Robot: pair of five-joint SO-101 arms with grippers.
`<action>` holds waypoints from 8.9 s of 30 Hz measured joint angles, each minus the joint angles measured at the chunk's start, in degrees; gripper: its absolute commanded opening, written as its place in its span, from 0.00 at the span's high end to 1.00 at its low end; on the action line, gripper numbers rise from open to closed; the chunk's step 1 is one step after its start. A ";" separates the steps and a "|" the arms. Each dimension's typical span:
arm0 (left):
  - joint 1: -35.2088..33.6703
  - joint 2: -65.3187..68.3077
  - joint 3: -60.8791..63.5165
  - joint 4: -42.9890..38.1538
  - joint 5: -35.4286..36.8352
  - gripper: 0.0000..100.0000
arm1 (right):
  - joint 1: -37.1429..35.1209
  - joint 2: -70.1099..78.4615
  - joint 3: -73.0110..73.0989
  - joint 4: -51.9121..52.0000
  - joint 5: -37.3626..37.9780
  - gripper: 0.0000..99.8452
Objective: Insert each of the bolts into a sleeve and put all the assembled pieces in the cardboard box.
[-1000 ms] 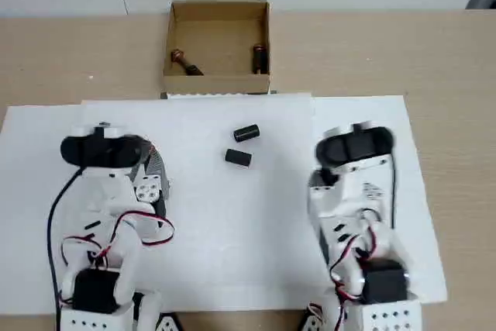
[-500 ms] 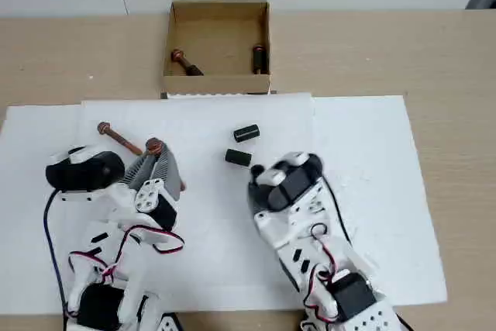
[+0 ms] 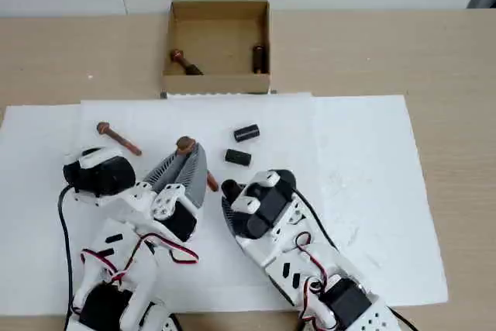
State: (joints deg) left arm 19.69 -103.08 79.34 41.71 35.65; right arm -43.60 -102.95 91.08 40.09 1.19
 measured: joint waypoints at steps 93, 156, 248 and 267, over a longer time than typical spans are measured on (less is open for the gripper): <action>5.89 -0.35 -2.37 13.80 -11.60 0.93 | -0.88 -0.09 0.18 -0.26 4.22 1.00; -16.79 -0.18 16.00 13.80 -31.30 0.99 | 23.47 149.89 -139.43 0.09 4.31 0.97; -16.79 -0.18 16.00 13.80 -31.21 0.99 | 12.57 142.77 -133.36 58.20 29.01 0.87; -16.79 -0.18 16.00 13.80 -31.21 0.99 | 12.75 146.37 -130.81 58.20 30.59 0.88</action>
State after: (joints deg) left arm 2.90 -103.25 95.34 55.52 4.44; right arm -30.86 43.43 -39.74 98.29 31.78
